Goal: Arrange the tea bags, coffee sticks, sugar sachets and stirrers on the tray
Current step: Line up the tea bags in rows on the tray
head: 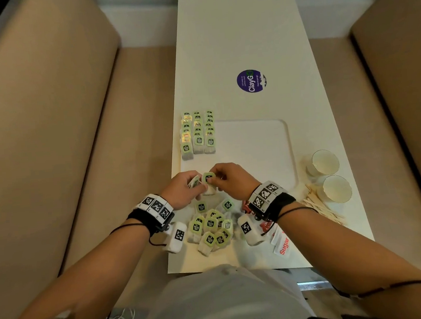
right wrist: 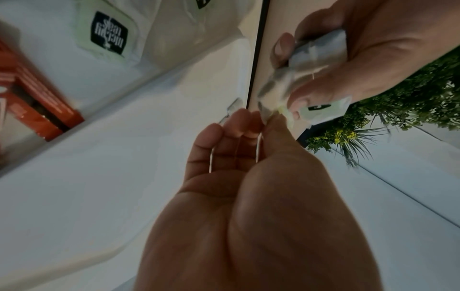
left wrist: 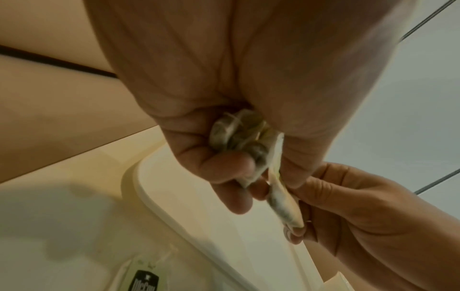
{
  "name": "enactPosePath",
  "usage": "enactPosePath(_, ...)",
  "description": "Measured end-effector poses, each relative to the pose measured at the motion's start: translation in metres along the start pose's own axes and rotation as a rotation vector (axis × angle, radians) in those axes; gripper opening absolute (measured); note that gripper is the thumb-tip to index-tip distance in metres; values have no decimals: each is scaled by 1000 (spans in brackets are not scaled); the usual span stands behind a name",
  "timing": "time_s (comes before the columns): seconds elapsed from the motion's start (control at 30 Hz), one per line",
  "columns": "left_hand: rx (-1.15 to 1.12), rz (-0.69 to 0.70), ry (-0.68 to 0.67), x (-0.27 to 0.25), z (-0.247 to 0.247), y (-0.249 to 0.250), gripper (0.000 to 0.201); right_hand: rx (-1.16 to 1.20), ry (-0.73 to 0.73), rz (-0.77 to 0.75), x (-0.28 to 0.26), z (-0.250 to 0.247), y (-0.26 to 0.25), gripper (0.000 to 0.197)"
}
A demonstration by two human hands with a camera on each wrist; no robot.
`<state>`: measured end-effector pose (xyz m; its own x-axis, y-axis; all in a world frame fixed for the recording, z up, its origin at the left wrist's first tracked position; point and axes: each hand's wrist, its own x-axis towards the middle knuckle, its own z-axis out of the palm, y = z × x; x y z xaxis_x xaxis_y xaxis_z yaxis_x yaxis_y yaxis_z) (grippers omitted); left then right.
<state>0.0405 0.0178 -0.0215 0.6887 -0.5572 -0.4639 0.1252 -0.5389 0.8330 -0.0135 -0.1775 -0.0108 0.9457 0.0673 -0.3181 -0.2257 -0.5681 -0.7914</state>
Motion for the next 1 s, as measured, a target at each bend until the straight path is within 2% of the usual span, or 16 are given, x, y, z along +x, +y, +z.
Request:
enactPosePath(0.17,-39,-11,91,11,-8,8,10,31,58,45,7,1,0,19)
enactPosePath(0.3,-57,-34,155,22,-16,6,13,-35,-16,103,15,4,5,23)
enactPosePath(0.5,-71,-47,152,41,-26,2,14,7,19,151,34,5,3,25)
enactPosePath(0.6,-67,-38,163,48,-31,3,4,6,20,170,45,2,-1,26)
enactPosePath(0.87,95,1,166,75,-43,-1,18,-43,-4,219,75,3,6,31)
enactPosePath(1.0,110,-23,238,87,-46,-6,12,-26,68,283,89,8,13,28)
